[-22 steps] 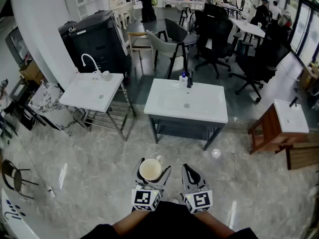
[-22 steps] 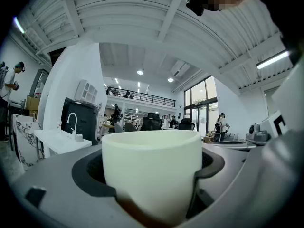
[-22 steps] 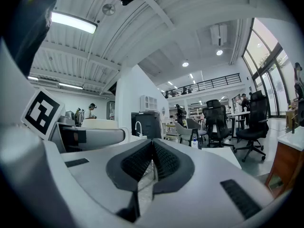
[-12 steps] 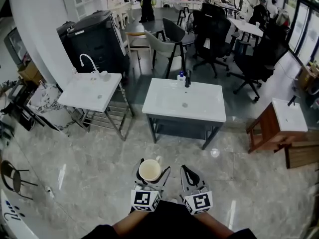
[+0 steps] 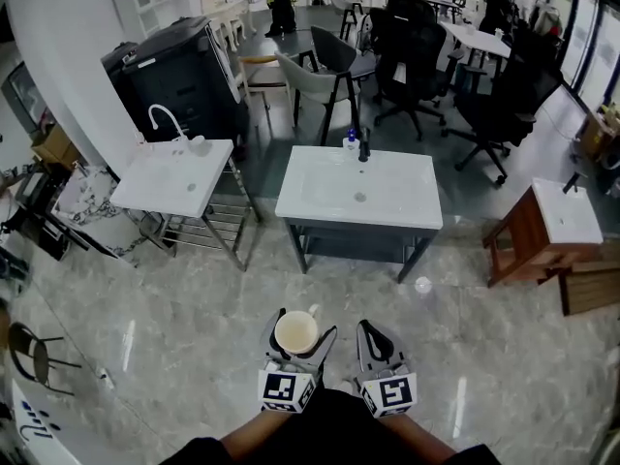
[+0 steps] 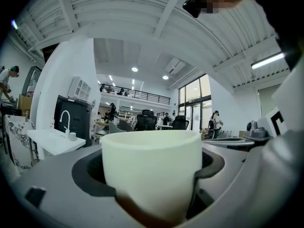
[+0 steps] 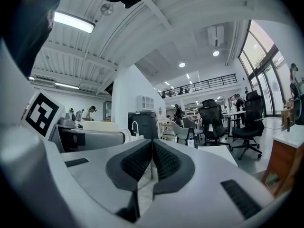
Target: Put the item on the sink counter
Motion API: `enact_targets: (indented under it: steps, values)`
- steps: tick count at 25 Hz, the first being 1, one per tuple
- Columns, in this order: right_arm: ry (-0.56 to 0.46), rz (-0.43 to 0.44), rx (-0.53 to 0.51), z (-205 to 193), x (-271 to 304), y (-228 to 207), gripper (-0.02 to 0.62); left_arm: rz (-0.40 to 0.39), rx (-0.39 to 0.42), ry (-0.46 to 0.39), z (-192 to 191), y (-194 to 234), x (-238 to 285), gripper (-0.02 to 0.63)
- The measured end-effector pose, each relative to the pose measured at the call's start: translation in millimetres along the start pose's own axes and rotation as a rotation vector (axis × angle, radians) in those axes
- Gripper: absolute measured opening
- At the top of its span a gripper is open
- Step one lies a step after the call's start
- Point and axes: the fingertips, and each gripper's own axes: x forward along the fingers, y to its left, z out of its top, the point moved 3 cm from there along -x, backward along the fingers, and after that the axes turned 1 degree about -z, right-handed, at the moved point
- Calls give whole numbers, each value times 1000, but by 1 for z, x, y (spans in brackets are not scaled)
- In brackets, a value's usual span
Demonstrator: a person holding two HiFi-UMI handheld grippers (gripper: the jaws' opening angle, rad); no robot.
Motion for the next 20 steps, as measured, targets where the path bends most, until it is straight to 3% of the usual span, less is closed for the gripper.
enact_targets:
  steps: [9, 20]
  values:
    - [37, -64, 23, -3, 45, -34, 32, -68, -63, -18, 7, 24, 60, 459]
    - [51, -52, -33, 30, 173, -51, 32, -72, -66, -37, 37, 114, 142, 457]
